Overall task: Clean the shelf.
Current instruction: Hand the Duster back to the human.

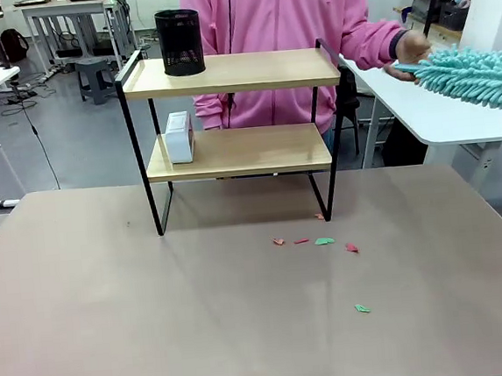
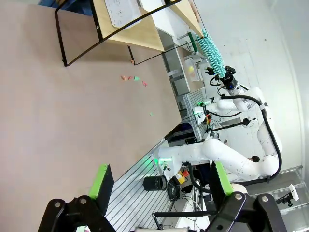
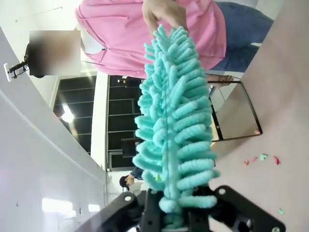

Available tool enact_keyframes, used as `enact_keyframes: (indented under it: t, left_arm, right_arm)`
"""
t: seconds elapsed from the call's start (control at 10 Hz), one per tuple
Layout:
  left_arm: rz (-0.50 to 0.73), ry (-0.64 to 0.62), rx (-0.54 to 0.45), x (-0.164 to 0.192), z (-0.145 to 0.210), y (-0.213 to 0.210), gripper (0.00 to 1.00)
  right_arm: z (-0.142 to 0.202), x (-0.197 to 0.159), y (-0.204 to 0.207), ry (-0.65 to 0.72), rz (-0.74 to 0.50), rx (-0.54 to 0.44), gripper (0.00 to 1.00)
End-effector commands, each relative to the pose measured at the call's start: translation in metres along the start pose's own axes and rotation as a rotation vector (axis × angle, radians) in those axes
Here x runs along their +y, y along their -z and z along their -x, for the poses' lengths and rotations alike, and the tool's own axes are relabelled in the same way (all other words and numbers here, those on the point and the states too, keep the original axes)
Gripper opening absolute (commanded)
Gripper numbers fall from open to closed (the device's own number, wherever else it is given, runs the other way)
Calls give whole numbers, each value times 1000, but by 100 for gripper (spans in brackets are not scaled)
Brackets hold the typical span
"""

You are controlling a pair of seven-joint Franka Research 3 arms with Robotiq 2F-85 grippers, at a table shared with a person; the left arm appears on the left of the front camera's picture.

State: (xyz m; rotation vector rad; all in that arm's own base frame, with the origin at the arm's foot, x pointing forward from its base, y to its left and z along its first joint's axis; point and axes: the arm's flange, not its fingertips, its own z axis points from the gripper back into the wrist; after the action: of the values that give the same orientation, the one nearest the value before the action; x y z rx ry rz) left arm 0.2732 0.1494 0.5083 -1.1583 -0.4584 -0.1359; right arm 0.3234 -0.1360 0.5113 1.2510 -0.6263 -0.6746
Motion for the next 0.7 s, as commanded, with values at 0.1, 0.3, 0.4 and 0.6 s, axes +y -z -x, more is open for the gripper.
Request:
enact_keyframes:
  t: [0.1, 0.3, 0.4, 0.6]
  left_arm:
    - [1, 19, 8, 0, 1, -4, 100]
    - [1, 19, 8, 0, 1, -4, 100]
    - [1, 19, 8, 0, 1, -4, 100]
    - [1, 19, 8, 0, 1, -4, 100]
  right_arm:
    - [1, -1, -2, -28, -7, 10, 14]
    - [1, -1, -2, -28, -7, 10, 14]
    - [1, -1, -2, -28, -7, 10, 14]
    - [1, 0, 2, 6, -2, 13, 71]
